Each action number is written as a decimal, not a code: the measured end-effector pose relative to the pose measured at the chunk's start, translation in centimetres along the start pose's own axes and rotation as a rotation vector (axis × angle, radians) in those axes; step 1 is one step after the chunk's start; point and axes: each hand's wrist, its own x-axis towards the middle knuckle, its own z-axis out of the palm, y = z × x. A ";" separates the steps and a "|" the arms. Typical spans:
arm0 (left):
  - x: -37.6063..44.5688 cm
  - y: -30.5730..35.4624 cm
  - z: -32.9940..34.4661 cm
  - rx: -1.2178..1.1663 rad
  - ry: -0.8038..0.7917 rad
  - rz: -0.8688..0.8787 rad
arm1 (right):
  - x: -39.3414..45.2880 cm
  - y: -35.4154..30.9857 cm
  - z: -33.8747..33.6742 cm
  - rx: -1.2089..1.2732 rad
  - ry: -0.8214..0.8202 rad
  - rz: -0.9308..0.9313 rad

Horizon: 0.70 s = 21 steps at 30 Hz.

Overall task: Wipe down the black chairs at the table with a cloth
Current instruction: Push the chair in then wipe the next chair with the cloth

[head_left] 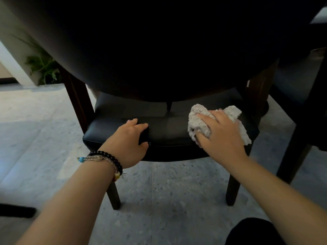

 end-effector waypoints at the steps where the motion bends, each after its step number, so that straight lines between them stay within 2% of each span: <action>1: -0.1 -0.4 -0.1 0.020 -0.003 -0.047 | 0.2 -0.5 0.7 0.020 0.105 0.017; 3: -0.3 -1.4 -0.4 0.063 -0.010 -0.133 | 1.4 -2.0 1.5 0.077 0.226 0.093; 6: -0.6 -3.1 -0.8 0.067 0.006 -0.250 | 4.3 -5.8 2.6 0.054 0.230 0.141; 8: -0.9 -4.2 -1.0 0.072 0.041 -0.323 | 5.8 -9.7 3.9 0.061 0.192 0.040; 12: -0.8 -5.4 -1.6 0.095 0.052 -0.415 | 6.2 -15.6 6.5 0.005 0.049 -0.275; 16: -0.4 -5.0 -2.0 0.099 0.046 -0.425 | 5.6 -11.8 4.4 0.139 -0.155 -0.403; 18: -0.4 -5.0 -1.9 0.076 0.053 -0.403 | 6.1 -7.7 2.4 0.155 -0.157 -0.226; 21: -1.1 -5.5 -2.0 0.028 0.081 -0.389 | 7.8 -4.1 0.9 0.220 -0.036 0.096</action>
